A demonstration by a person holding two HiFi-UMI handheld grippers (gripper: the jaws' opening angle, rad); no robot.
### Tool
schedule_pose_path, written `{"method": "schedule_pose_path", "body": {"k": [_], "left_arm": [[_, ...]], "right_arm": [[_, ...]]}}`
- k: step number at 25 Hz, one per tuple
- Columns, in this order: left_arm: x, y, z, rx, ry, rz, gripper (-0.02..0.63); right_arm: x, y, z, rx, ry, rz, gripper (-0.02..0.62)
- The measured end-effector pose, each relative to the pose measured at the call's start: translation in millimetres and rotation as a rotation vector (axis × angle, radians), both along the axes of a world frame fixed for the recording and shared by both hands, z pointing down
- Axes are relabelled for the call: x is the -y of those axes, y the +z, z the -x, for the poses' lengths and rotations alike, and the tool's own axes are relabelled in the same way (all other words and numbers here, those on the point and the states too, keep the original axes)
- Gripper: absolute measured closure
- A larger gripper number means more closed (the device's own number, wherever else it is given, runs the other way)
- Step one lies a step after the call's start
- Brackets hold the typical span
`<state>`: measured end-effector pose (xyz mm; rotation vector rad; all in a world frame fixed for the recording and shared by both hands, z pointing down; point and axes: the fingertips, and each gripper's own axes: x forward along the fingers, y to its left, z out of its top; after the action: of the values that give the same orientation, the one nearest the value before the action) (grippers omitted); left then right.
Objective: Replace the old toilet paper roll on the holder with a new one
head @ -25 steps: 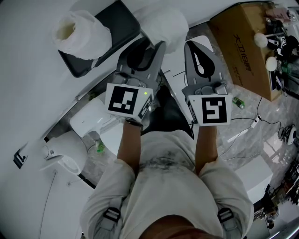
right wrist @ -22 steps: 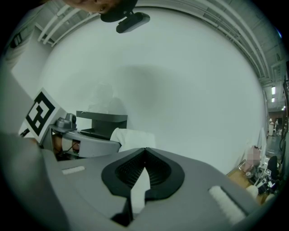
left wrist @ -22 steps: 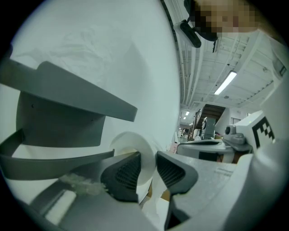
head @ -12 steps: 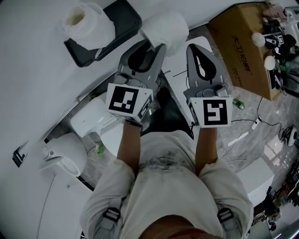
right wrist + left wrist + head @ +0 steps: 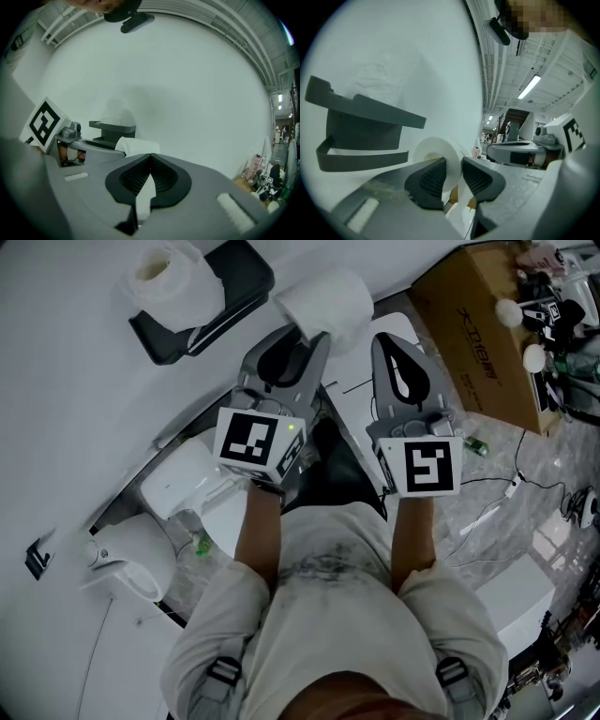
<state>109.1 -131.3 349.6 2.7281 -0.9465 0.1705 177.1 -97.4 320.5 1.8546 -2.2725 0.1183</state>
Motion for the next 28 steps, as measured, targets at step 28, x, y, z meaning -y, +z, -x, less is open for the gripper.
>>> {"method": "schedule_pose_path", "body": {"k": [28], "left_arm": [[-53,-46,78,-0.009,-0.103,-0.044,0.479]], "right_arm": [[-28,-45,64,-0.001,-0.157,-0.066,0.595]]}}
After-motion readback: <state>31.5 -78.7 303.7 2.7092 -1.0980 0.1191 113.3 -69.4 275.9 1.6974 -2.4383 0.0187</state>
